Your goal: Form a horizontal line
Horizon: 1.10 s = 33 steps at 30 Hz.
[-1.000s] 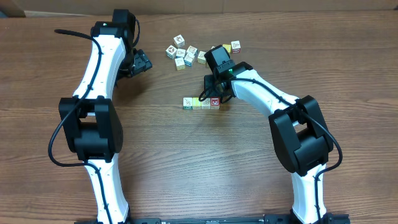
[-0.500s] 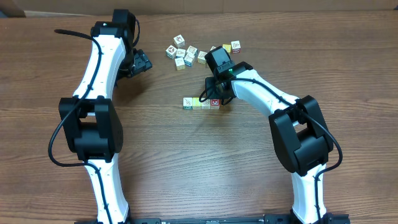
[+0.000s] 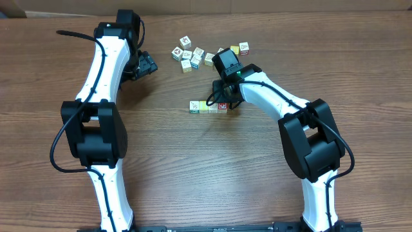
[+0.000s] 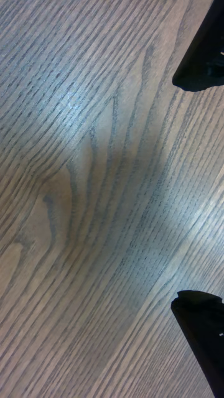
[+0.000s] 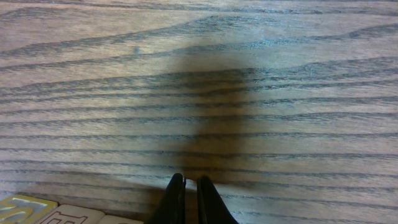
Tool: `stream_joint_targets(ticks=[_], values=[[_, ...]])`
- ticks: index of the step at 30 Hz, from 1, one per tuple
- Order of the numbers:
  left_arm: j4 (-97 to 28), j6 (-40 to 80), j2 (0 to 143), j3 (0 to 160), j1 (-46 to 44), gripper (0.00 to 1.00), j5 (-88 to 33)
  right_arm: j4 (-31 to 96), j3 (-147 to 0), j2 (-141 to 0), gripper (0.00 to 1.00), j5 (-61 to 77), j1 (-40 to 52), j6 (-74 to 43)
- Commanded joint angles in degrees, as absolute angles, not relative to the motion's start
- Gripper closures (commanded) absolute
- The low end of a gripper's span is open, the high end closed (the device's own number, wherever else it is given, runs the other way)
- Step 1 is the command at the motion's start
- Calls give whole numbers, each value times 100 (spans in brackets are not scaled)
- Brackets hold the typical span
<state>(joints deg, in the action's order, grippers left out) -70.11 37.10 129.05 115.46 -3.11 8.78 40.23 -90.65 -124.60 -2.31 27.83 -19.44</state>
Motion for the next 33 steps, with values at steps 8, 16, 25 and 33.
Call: stream_joint_targets(ticks=[8, 16, 25, 33], values=[[-7004, 3662, 12964, 11651, -340, 0, 902, 4075, -9240, -12440, 95, -180, 2775, -1918], [-7004, 3660, 12964, 11651, -340, 0, 902, 4093, -9240, -12440, 95, -183, 2775, -1916], [-7004, 3660, 12964, 11651, -338, 0, 902, 3673, -9240, -12440, 95, -425, 2746, -1898], [-7004, 3662, 12964, 11651, -340, 0, 902, 3673, -9240, -12440, 95, -600, 2471, -2102]])
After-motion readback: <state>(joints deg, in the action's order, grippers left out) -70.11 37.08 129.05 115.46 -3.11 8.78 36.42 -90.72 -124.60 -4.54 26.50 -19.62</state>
